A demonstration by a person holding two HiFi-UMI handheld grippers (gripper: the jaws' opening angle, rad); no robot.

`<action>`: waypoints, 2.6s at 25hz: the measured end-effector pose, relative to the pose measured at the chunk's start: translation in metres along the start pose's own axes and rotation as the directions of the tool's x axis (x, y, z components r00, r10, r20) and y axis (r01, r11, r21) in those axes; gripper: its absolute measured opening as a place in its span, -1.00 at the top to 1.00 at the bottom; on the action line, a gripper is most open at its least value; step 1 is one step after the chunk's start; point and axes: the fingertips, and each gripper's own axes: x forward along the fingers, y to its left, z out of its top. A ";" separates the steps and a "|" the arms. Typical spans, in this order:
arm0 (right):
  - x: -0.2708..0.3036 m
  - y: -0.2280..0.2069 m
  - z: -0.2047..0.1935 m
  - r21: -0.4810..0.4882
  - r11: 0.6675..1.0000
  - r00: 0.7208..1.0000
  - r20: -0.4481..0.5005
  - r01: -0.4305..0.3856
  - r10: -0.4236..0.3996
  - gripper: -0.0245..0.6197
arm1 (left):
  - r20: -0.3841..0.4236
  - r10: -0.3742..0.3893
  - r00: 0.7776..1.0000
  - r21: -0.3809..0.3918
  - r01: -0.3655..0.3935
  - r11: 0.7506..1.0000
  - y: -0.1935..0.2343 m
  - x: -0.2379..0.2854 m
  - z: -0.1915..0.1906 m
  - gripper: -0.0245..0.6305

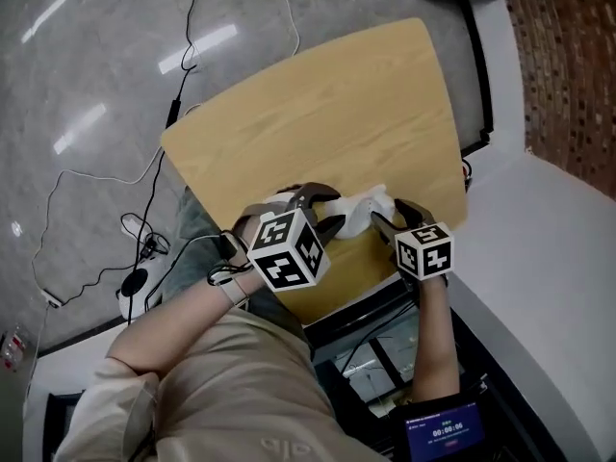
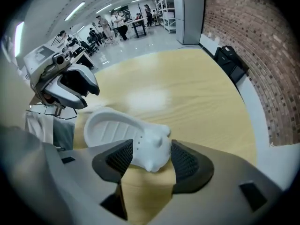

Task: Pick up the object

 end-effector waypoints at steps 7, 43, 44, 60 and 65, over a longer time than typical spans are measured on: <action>0.020 -0.007 -0.001 0.007 0.999 0.998 -0.032 -0.049 0.049 0.20 | -0.007 -0.053 0.999 -0.032 0.053 0.998 -0.007 0.019 -0.010 0.55; -0.082 0.011 0.051 0.196 0.969 0.901 0.429 -0.152 0.054 0.19 | 0.270 -0.325 0.906 -0.199 0.383 0.902 -0.016 -0.037 0.005 0.59; -0.090 0.015 0.058 0.203 0.963 0.883 0.465 -0.175 0.063 0.19 | 0.279 -0.357 0.892 -0.173 0.412 0.895 -0.017 -0.048 0.014 0.61; -0.264 0.102 0.142 0.091 0.989 0.532 0.847 -0.117 -0.015 0.20 | 0.151 -0.606 0.781 0.087 0.600 0.795 -0.051 -0.214 0.143 0.61; -0.326 0.115 0.154 0.077 0.995 0.419 0.907 -0.062 -0.044 0.21 | 0.096 -0.663 0.742 0.216 0.635 0.742 -0.073 -0.247 0.185 0.60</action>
